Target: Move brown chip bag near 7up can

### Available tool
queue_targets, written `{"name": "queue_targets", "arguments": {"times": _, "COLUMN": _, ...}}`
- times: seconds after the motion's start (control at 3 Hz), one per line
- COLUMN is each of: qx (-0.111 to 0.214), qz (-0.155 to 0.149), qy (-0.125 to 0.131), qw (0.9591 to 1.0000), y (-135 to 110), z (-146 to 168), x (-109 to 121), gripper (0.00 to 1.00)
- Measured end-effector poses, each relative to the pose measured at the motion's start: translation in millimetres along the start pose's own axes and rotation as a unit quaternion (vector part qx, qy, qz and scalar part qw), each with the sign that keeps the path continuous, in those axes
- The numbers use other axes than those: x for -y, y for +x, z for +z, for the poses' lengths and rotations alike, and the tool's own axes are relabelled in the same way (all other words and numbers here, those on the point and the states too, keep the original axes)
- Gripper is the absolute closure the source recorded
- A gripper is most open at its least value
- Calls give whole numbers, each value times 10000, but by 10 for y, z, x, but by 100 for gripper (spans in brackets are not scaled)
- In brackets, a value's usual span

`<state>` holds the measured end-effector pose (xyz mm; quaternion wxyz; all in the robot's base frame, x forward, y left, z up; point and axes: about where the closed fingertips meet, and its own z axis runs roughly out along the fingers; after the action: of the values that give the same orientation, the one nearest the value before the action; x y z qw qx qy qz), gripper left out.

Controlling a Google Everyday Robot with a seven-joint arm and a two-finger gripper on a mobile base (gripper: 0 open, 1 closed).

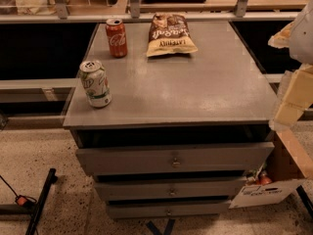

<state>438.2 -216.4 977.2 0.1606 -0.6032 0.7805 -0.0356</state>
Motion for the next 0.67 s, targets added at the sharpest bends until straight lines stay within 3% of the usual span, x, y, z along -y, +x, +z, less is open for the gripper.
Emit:
{"name": "queue_targets", "arguments": {"times": 0.33, "qx": 1, "qz": 1, "qy": 1, "qw": 10000, "y": 0, "z": 0, "x": 1, "gripper": 0}}
{"name": "queue_targets", "arguments": {"times": 0.67, "qx": 354, "qz": 408, "qy": 159, "qw": 9984, "y": 8, "z": 18, "x": 217, "gripper": 0}}
